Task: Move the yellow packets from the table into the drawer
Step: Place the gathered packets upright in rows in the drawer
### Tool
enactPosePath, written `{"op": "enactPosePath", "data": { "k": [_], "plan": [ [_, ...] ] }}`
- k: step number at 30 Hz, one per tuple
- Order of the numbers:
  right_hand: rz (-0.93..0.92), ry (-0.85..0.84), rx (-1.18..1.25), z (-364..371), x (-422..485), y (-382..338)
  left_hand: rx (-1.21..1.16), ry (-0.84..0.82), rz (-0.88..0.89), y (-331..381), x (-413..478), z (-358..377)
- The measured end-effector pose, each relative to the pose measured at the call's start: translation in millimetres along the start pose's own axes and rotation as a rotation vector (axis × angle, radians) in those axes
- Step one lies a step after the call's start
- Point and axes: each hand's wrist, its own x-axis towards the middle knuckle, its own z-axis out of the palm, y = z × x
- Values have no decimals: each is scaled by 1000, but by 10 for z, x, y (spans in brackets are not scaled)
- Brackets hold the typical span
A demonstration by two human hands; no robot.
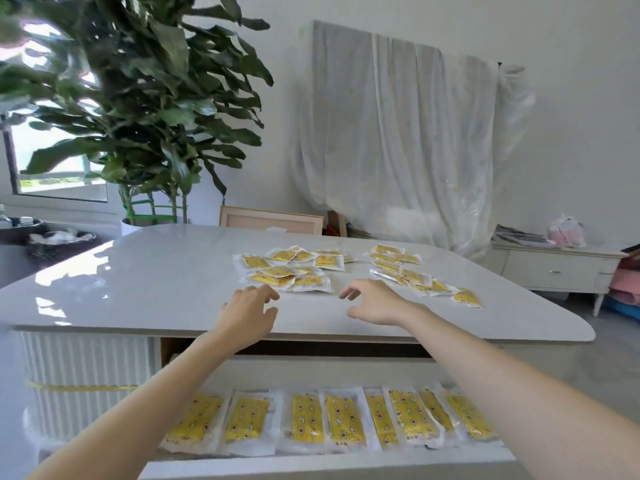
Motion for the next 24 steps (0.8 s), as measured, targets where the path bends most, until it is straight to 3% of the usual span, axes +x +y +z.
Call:
{"op": "enactPosePath", "data": {
  "k": [10, 19, 24],
  "plan": [
    [-140, 17, -92, 464, 1002, -549, 211, -49, -85, -355, 369, 185],
    [-13, -52, -152, 765, 1688, -519, 121, 36, -20, -641, 698, 281],
    [-47, 24, -227, 897, 1765, -429, 49, 67, -18, -684, 860, 285]
  ]
}}
